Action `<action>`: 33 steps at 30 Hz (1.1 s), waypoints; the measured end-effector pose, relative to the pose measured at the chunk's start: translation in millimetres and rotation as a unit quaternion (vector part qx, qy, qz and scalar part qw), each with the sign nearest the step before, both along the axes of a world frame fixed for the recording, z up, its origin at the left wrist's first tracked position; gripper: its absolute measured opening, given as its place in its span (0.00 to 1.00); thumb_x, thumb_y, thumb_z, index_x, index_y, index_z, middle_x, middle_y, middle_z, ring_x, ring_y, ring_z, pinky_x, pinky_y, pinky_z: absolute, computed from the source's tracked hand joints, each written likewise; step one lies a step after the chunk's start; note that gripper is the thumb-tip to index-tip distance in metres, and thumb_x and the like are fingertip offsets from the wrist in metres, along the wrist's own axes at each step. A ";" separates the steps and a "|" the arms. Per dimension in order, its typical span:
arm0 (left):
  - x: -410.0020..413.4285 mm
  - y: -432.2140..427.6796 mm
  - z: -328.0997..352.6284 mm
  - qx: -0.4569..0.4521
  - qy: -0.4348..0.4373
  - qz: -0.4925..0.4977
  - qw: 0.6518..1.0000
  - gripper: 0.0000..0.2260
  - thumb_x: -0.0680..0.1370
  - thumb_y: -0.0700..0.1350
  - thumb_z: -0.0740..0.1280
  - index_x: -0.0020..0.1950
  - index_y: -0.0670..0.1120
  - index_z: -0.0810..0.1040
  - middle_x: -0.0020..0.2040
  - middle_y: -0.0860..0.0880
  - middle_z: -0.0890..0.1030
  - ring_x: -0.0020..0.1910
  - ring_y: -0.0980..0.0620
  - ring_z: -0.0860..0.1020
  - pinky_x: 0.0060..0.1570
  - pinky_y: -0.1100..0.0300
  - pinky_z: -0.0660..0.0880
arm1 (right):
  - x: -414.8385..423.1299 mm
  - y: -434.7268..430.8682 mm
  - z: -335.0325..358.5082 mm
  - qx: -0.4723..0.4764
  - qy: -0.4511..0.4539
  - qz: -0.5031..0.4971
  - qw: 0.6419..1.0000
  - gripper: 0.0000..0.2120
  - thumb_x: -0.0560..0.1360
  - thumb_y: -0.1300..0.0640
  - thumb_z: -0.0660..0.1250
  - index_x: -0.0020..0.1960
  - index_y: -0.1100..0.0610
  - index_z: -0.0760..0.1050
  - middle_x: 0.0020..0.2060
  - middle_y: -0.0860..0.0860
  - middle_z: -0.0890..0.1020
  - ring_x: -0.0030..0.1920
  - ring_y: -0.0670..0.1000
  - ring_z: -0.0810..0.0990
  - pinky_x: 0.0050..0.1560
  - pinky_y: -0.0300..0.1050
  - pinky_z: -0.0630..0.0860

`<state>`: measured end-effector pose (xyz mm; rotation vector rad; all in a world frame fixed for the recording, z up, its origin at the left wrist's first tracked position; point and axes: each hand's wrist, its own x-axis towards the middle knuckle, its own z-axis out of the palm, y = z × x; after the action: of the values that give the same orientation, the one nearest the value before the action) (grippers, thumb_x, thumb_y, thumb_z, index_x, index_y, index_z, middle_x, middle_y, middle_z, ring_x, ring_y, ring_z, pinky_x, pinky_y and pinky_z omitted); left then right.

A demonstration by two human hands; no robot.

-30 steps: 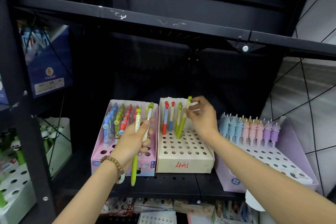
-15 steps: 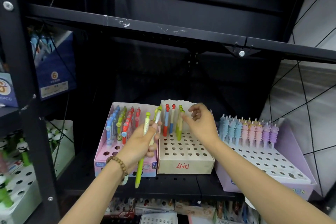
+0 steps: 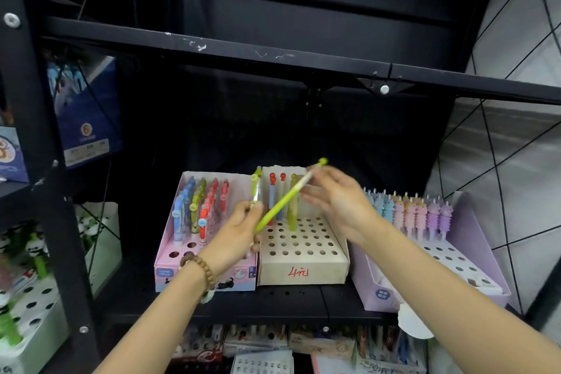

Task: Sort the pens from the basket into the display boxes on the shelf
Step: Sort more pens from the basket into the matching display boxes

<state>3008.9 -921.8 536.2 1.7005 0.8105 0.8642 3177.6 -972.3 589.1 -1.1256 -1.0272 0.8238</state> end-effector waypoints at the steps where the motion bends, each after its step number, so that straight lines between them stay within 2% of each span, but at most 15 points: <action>1: -2.1 3.5 -2.3 -0.005 -0.015 0.023 1.000 0.10 0.82 0.50 0.52 0.56 0.47 0.69 0.37 0.49 0.71 0.29 0.57 0.70 0.30 0.65 0.70 | 7.9 1.2 3.0 0.021 0.022 -0.035 0.999 0.07 0.79 0.57 0.61 0.51 0.57 0.77 0.46 0.53 0.83 0.42 0.48 0.85 0.43 0.37 0.80; 3: -4.9 8.3 -6.4 -0.022 -0.054 0.053 0.997 0.09 0.83 0.44 0.53 0.56 0.45 0.71 0.39 0.49 0.73 0.30 0.56 0.70 0.28 0.67 0.72 | 22.6 4.1 5.5 0.045 -0.019 -0.099 0.994 0.07 0.80 0.58 0.60 0.51 0.59 0.76 0.45 0.56 0.83 0.38 0.46 0.84 0.38 0.35 0.79; 6: -6.7 10.1 -10.2 -0.052 -0.107 0.051 0.992 0.09 0.82 0.42 0.56 0.58 0.45 0.72 0.41 0.49 0.77 0.29 0.58 0.76 0.30 0.68 0.75 | 35.4 13.1 -2.5 0.051 -0.116 -0.138 0.982 0.06 0.80 0.60 0.60 0.51 0.59 0.75 0.43 0.55 0.82 0.36 0.45 0.83 0.35 0.32 0.77; 9: -6.4 9.6 -12.5 -0.060 -0.130 0.043 0.989 0.08 0.81 0.42 0.58 0.58 0.46 0.73 0.43 0.50 0.81 0.30 0.60 0.79 0.31 0.67 0.77 | 38.3 22.6 -15.6 0.040 -0.135 -0.142 0.980 0.05 0.80 0.60 0.61 0.48 0.56 0.75 0.42 0.56 0.82 0.40 0.49 0.82 0.38 0.34 0.79; 12: -5.7 9.4 -12.7 -0.067 -0.137 0.036 0.988 0.09 0.81 0.42 0.58 0.59 0.45 0.74 0.46 0.50 0.83 0.34 0.59 0.81 0.33 0.67 0.78 | 38.7 29.1 -26.1 0.022 -0.143 -0.135 0.980 0.06 0.80 0.60 0.61 0.46 0.55 0.75 0.41 0.56 0.82 0.40 0.51 0.82 0.38 0.36 0.79; 17: -7.2 10.3 -12.7 -0.072 -0.159 0.038 0.984 0.07 0.81 0.43 0.58 0.57 0.47 0.71 0.44 0.54 0.85 0.34 0.57 0.82 0.26 0.68 0.74 | 34.8 36.7 -30.1 -0.015 -0.256 -0.114 0.960 0.04 0.78 0.58 0.65 0.45 0.58 0.75 0.38 0.54 0.82 0.34 0.49 0.83 0.37 0.35 0.78; 22: -9.3 12.3 -15.0 -0.082 -0.184 0.032 0.979 0.06 0.80 0.42 0.60 0.56 0.46 0.71 0.46 0.53 0.85 0.38 0.53 0.84 0.33 0.65 0.78 | 25.9 42.2 -33.0 -0.016 -0.292 -0.162 0.942 0.07 0.72 0.57 0.72 0.38 0.58 0.77 0.32 0.51 0.81 0.33 0.52 0.83 0.39 0.44 0.81; 26: -8.0 9.4 -15.1 -0.096 -0.206 0.029 0.973 0.06 0.79 0.40 0.61 0.56 0.45 0.73 0.49 0.48 0.83 0.40 0.52 0.84 0.35 0.63 0.80 | 22.4 44.9 -29.4 -0.041 -0.338 -0.172 0.924 0.09 0.72 0.56 0.73 0.35 0.55 0.77 0.29 0.51 0.82 0.32 0.49 0.83 0.41 0.45 0.81; 30: -3.9 1.6 -10.7 -0.102 -0.218 0.022 0.970 0.07 0.79 0.39 0.62 0.56 0.44 0.73 0.48 0.46 0.82 0.38 0.54 0.84 0.35 0.63 0.80 | 8.4 46.0 -33.8 -0.081 -0.450 -0.171 0.873 0.12 0.72 0.54 0.72 0.38 0.62 0.78 0.32 0.56 0.83 0.37 0.54 0.82 0.44 0.48 0.79; 33: -7.5 -4.5 -6.8 -0.090 -0.226 0.023 0.970 0.07 0.78 0.39 0.63 0.56 0.44 0.74 0.47 0.45 0.82 0.38 0.54 0.84 0.35 0.63 0.80 | 12.1 37.1 -30.4 -0.100 -0.428 -0.180 0.880 0.11 0.72 0.50 0.72 0.40 0.58 0.77 0.31 0.48 0.79 0.35 0.49 0.79 0.40 0.44 0.75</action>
<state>3001.4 -926.2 529.4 1.2625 0.5967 1.1214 3189.7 -935.2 558.7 -1.8709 -1.3949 0.0891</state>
